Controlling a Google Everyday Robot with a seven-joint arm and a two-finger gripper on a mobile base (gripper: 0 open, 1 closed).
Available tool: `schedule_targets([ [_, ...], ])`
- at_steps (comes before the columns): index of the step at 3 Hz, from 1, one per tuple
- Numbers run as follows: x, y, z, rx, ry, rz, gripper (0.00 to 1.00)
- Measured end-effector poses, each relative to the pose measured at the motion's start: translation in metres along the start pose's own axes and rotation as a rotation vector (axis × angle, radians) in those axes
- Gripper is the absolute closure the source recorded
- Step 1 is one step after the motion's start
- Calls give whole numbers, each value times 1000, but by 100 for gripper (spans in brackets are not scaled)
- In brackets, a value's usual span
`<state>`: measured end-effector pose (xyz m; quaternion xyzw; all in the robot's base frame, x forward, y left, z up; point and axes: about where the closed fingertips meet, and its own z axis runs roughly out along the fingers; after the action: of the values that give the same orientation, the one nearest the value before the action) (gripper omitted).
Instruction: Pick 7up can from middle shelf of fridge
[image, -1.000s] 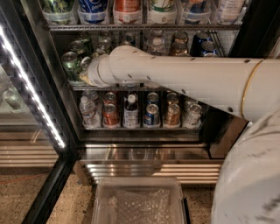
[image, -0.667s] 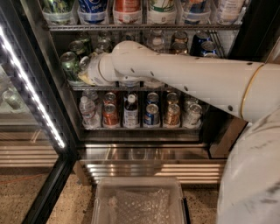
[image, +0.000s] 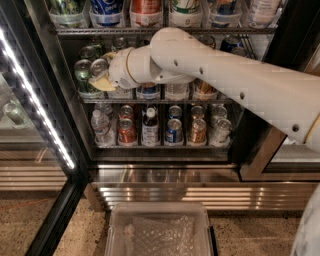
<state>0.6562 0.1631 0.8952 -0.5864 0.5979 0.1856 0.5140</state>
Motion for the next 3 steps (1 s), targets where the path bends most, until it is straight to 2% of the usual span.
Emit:
schedule_targets([
  [1,-7,-1,-37,-35,5,6,100],
  [2,-11,6,-83,-64,2,48,100],
  [3,-10,13,-133,-49,6,136,100],
])
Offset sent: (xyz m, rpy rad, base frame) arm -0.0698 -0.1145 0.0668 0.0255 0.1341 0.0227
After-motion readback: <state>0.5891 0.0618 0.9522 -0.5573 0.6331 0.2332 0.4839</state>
